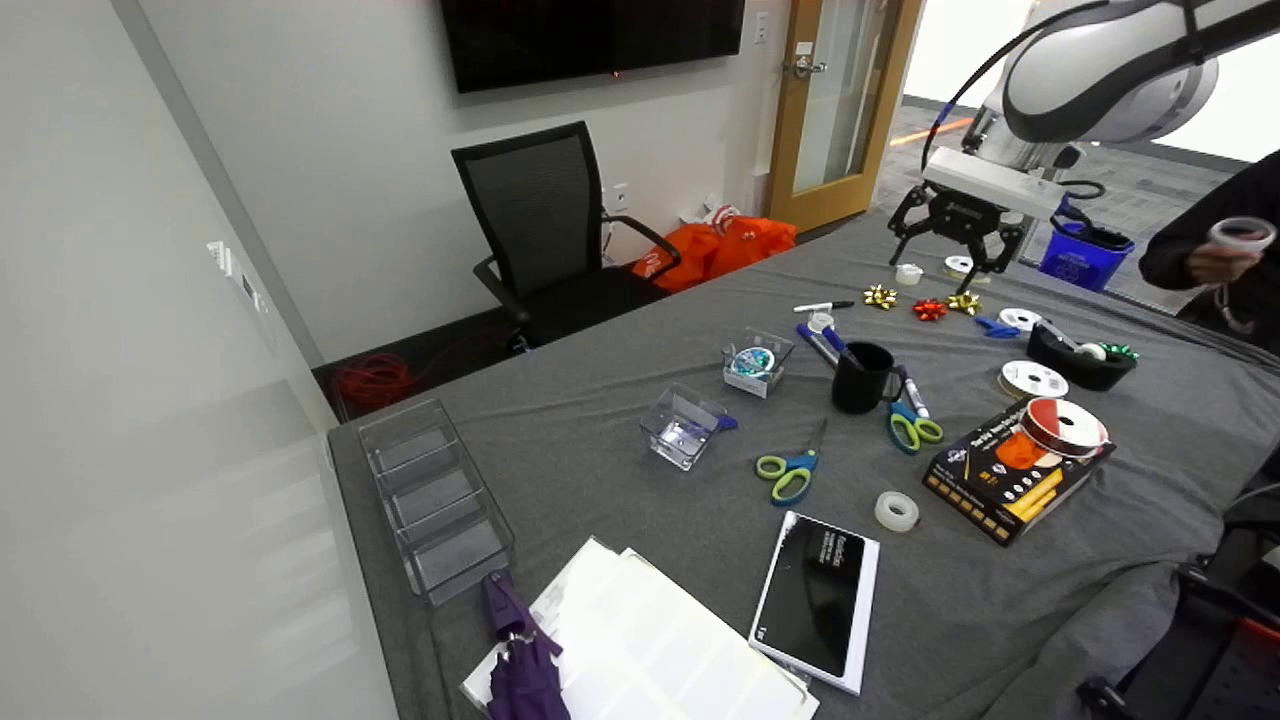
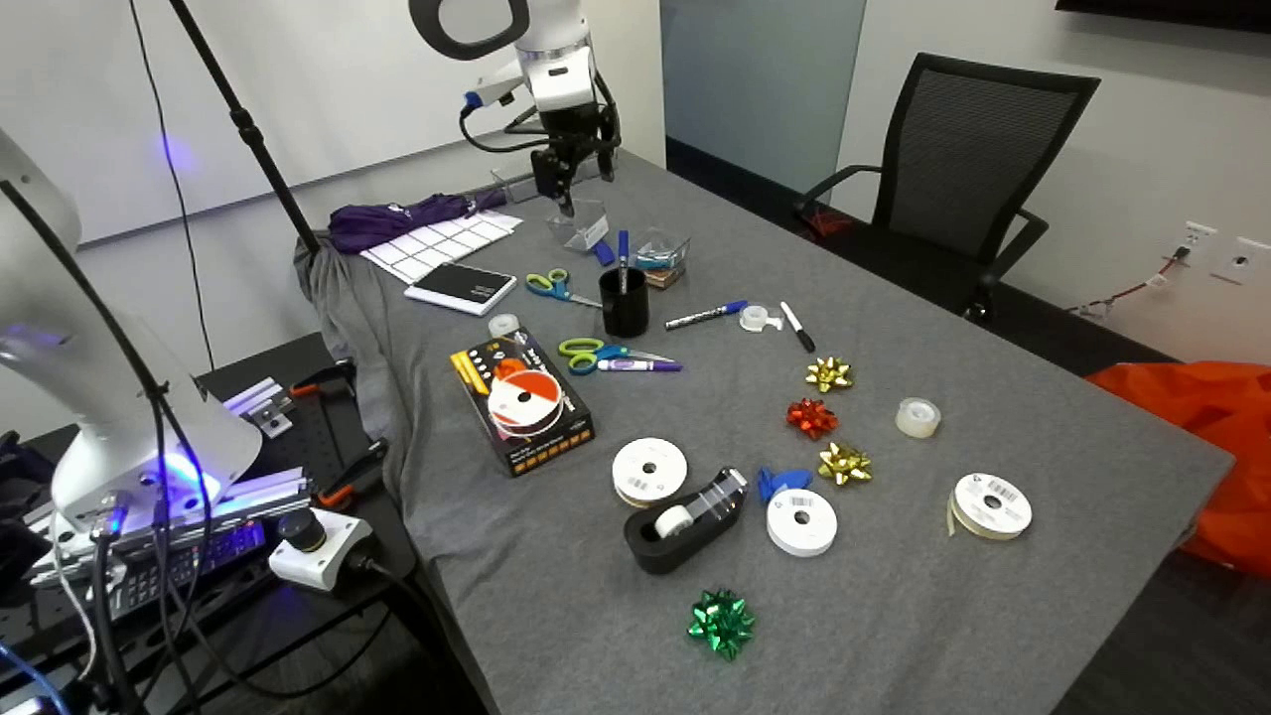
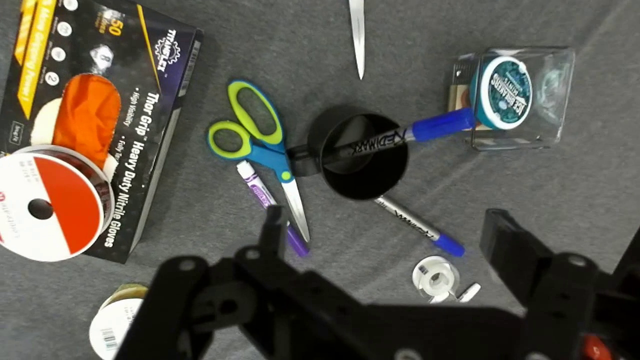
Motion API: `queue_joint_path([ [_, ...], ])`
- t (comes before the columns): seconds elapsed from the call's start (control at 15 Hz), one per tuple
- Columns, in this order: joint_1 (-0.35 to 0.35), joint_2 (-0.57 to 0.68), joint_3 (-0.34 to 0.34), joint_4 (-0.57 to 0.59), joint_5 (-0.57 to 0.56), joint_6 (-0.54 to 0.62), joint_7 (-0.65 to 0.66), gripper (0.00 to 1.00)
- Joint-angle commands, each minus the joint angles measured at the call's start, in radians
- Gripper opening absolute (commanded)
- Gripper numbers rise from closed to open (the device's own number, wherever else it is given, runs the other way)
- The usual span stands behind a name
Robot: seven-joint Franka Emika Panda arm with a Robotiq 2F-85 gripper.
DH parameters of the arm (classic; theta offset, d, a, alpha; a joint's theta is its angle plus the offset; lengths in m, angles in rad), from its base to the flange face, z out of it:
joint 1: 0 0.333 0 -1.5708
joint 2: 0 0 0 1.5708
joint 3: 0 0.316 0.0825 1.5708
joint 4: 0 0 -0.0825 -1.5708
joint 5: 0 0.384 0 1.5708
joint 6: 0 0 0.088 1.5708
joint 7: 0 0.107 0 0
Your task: Remove the marker from the black cup and put it on the table
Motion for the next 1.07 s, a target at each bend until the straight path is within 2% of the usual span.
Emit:
queue_joint_path([
  [0.0, 0.008, 0.010, -0.009, 0.009, -0.001, -0.001, 0.007, 1.00],
  [0.13, 0.010, 0.008, -0.006, -0.004, 0.034, 0.024, 0.038, 1.00],
  [0.47, 0.050, 0.100, -0.021, 0.019, -0.015, 0.110, 0.397, 1.00],
  [0.73, 0.093, 0.191, -0.032, 0.063, -0.044, 0.131, 0.682, 1.00],
  [1.0, 0.097, 0.267, -0.007, 0.114, 0.033, 0.135, 0.817, 1.00],
])
